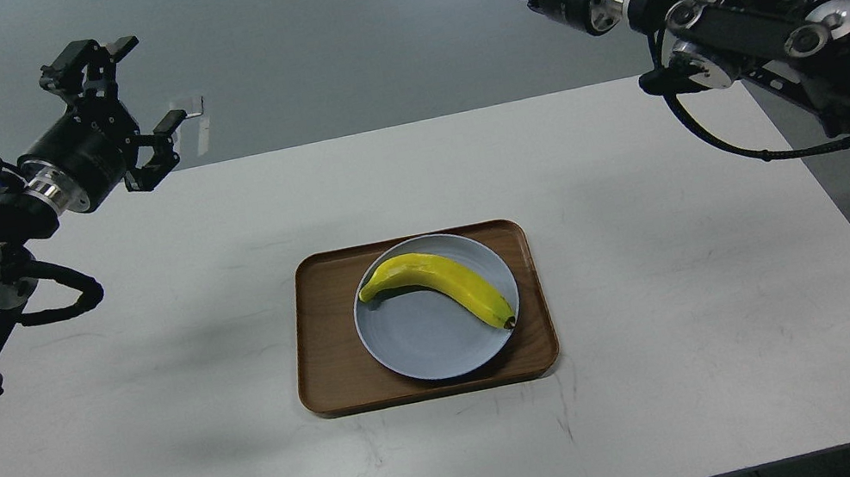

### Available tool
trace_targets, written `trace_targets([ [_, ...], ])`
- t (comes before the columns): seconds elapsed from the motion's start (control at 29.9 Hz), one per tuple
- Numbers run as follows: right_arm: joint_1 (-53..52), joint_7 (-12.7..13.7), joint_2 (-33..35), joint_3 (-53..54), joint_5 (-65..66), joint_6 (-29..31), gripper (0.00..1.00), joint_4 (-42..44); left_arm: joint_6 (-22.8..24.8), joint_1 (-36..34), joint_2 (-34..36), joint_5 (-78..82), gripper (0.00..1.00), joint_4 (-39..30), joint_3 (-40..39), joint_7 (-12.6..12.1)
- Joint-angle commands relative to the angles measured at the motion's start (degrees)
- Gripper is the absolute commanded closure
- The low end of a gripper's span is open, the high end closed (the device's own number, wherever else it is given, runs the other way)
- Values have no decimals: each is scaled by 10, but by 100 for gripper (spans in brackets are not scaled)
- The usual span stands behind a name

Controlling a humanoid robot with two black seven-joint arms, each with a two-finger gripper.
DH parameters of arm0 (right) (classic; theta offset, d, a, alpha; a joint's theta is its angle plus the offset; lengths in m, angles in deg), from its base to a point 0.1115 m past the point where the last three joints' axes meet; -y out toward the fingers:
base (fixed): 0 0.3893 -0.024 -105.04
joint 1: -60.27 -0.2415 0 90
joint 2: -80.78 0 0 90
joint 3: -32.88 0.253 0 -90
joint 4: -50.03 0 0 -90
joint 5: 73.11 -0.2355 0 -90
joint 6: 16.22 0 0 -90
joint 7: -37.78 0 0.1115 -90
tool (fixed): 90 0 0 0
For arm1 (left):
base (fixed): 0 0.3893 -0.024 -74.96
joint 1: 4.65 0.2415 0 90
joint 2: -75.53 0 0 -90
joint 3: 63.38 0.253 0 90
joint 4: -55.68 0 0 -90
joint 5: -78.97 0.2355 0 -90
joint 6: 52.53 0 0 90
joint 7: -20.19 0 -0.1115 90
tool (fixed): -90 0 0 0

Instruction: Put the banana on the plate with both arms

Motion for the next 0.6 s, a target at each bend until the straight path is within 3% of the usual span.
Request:
trace_targets([
  [0.0,35,31,10,50,-83,24,0,-1,0,6,-3,-1,2,-7,-13,1],
  [0.07,52,45,10,63,-90,25,0,0,-2,10,-6,0,2,-15,-13,1],
  [0.57,83,62,-2,101,-96,46,0,5,-12,11,-46,-2,2,-21,-14,1],
])
